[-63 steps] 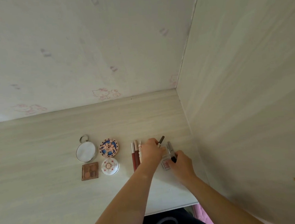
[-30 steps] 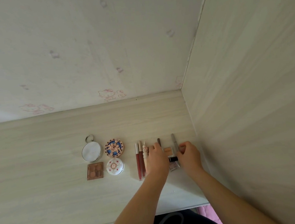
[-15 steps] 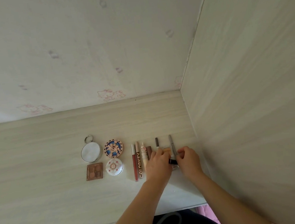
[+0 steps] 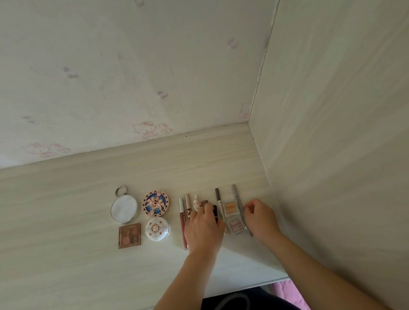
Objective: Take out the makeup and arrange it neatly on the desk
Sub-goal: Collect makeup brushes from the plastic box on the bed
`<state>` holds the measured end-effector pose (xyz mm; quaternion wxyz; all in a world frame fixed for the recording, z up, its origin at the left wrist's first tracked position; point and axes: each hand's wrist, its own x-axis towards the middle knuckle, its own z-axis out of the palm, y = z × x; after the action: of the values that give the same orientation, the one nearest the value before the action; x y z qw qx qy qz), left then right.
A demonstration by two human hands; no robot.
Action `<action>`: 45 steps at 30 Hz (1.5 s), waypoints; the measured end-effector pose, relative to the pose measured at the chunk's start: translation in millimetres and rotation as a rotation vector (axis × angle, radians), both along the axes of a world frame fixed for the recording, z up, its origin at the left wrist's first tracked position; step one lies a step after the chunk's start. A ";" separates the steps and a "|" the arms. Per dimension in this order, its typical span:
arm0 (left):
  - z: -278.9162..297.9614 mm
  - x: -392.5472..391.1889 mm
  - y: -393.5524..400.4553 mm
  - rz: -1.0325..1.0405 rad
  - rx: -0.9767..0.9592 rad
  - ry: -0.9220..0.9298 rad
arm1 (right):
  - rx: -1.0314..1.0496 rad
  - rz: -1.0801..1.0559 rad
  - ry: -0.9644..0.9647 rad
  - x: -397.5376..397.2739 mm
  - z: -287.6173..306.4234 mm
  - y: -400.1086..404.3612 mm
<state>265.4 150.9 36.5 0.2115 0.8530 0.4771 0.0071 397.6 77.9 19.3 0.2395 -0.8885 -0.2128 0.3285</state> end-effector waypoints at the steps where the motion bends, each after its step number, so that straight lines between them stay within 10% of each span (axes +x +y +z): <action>1: 0.8 1.6 0.2 -0.008 -0.001 0.019 | -0.002 0.011 -0.004 -0.2 0.5 0.2; 27: 24.6 -78.5 -32.6 -0.230 0.065 -0.045 | -0.197 0.437 -0.321 -70.4 42.2 -57.3; 45: 25.3 -189.1 -143.2 -0.825 0.147 -0.069 | -0.195 0.139 -0.460 -237.0 48.1 -237.5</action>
<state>76.3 7.6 61.8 0.1509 0.9847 0.0863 -0.0156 160.6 -159.6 67.3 0.0750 -0.9419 -0.2896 0.1525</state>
